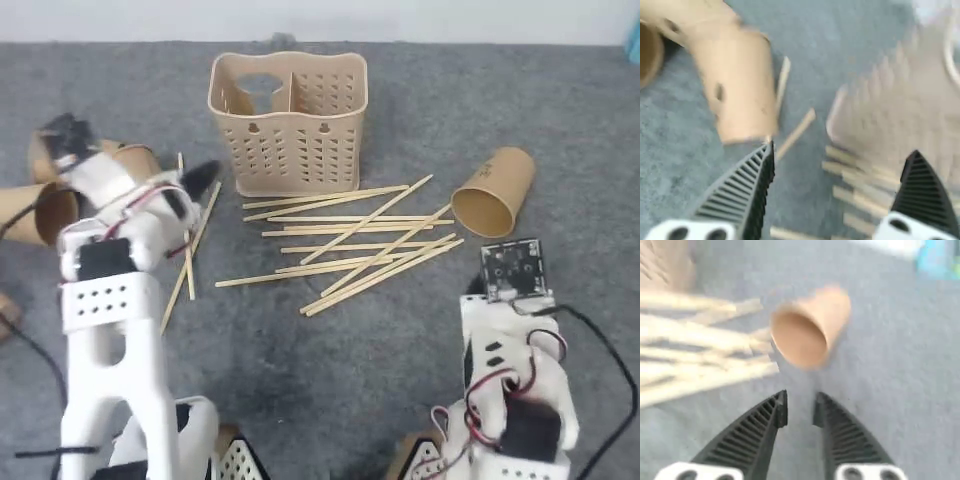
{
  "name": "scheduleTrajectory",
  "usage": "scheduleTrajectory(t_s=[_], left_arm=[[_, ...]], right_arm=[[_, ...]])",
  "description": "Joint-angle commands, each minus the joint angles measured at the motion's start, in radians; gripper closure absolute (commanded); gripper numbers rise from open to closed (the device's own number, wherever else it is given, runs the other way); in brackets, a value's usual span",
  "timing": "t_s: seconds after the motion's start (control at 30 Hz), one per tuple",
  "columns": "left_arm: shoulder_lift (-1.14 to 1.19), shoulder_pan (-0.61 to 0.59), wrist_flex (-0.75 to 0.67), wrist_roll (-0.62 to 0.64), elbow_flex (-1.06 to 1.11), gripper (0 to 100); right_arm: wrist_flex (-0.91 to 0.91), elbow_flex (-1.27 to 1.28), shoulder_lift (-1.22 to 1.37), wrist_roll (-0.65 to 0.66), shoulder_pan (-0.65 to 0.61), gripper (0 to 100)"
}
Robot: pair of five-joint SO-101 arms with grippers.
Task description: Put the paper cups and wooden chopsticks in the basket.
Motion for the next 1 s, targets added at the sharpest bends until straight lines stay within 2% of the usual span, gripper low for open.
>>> scheduleTrajectory(t_s=[0.0, 0.17, 0.4, 0.5, 0.73, 0.97], left_arm=[[0.066, -0.029, -0.058, 0.057, -0.004, 62], [0.186, -0.029, -0.133, 0.055, -0.002, 62], [0.276, -0.032, -0.245, 0.054, -0.001, 62], [0.301, -0.035, -0.285, 0.051, 0.001, 62], [0.365, -0.051, -0.368, -0.008, -0.005, 62], [0.374, -0.049, -0.370, -0.011, -0.008, 62]], right_arm=[[-0.042, -0.141, 0.116, -0.112, -0.124, 82.7], [-0.105, -0.370, 0.450, -0.242, -0.246, 82.4], [-0.122, -0.872, 0.935, -0.485, -0.358, 82.2], [-0.122, -1.069, 1.102, -0.545, -0.390, 82.2], [-0.116, -1.416, 1.409, -0.589, -0.449, 82.2], [-0.122, -1.536, 1.629, -0.585, -0.450, 82.2]])
